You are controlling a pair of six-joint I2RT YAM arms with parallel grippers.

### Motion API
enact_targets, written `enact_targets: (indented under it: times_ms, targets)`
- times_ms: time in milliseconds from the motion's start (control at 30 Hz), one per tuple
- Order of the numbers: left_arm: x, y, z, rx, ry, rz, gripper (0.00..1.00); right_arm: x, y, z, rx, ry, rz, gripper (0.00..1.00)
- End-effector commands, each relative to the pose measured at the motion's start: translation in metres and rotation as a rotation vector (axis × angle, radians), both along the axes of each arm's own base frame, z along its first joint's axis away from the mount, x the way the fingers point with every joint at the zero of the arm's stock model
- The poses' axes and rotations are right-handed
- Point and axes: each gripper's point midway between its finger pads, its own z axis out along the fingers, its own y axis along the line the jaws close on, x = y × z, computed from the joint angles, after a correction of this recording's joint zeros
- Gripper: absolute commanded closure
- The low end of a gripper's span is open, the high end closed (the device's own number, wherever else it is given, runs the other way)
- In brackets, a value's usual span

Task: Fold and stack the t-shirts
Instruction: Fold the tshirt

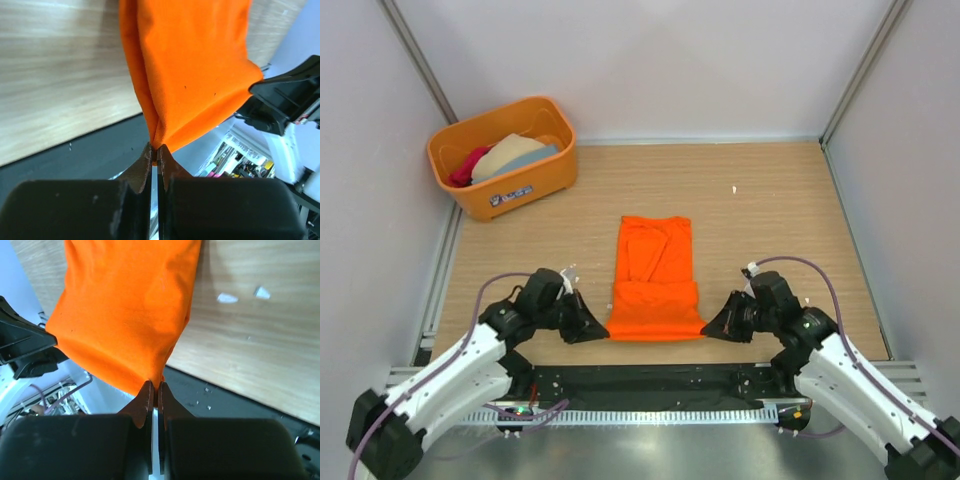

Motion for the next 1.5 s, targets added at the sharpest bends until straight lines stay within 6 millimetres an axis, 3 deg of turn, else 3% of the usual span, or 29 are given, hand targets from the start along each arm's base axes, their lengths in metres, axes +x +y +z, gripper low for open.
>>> enact_targets:
  times_ms: [0, 100, 167, 200, 233, 267, 400, 433, 467, 567, 600, 633, 700, 733, 933, 1133, 1467]
  targets:
    - [-0.014, 0.024, 0.004, 0.088, 0.038, 0.057, 1.0, -0.023, -0.019, -0.009, -0.079, 0.099, -0.063, 0.99]
    - [-0.015, 0.021, 0.024, 0.082, 0.036, 0.028, 1.0, -0.022, -0.016, 0.005, -0.062, 0.093, -0.052, 0.99]
    - [-0.01, 0.021, 0.038, 0.103, 0.011, 0.015, 1.0, -0.011, -0.006, 0.031, -0.018, 0.046, -0.04, 0.99]
    - [-0.003, 0.023, 0.042, 0.127, -0.02, 0.028, 1.0, -0.006, -0.004, 0.034, -0.037, 0.054, -0.03, 0.99]
    - [0.001, 0.024, 0.047, 0.139, -0.03, 0.028, 1.0, 0.005, 0.001, 0.055, -0.024, 0.011, -0.023, 0.99]
    - [0.012, 0.019, 0.06, 0.145, -0.06, 0.013, 1.0, 0.011, 0.004, 0.061, -0.033, 0.0, -0.012, 0.99]
    - [0.053, 0.01, 0.078, 0.17, -0.063, 0.011, 1.0, 0.045, 0.017, 0.074, -0.077, -0.013, 0.05, 0.99]
    - [0.068, 0.005, 0.093, 0.157, -0.097, 0.015, 1.0, 0.057, 0.02, 0.074, -0.084, 0.006, 0.055, 0.99]
    - [0.08, 0.001, 0.085, 0.182, -0.057, 0.01, 1.0, 0.071, 0.016, 0.075, -0.081, 0.008, 0.027, 0.99]
    - [0.116, -0.009, 0.102, 0.158, -0.091, -0.005, 1.0, 0.101, 0.015, 0.078, -0.063, 0.015, 0.035, 0.99]
    - [0.127, -0.009, 0.092, 0.185, -0.062, -0.017, 1.0, 0.107, 0.014, 0.08, -0.053, 0.024, 0.041, 0.99]
    - [0.141, -0.013, 0.104, 0.175, -0.096, -0.017, 1.0, 0.119, 0.015, 0.089, -0.046, -0.005, 0.054, 0.99]
    - [0.16, -0.013, 0.098, 0.182, -0.077, -0.005, 1.0, 0.137, 0.011, 0.084, -0.05, 0.024, 0.04, 0.99]
    - [0.171, -0.016, 0.107, 0.169, -0.101, 0.002, 1.0, 0.146, 0.014, 0.094, -0.029, 0.004, 0.045, 0.99]
    - [0.219, -0.016, 0.102, 0.167, -0.092, 0.037, 1.0, 0.185, 0.014, 0.089, -0.007, 0.032, 0.039, 0.99]
    - [0.254, -0.017, 0.086, 0.154, -0.069, 0.049, 1.0, 0.225, 0.009, 0.085, 0.007, 0.021, 0.014, 0.99]
    - [0.31, -0.021, 0.07, 0.134, -0.088, 0.053, 1.0, 0.267, 0.008, 0.065, 0.042, 0.04, 0.004, 0.99]
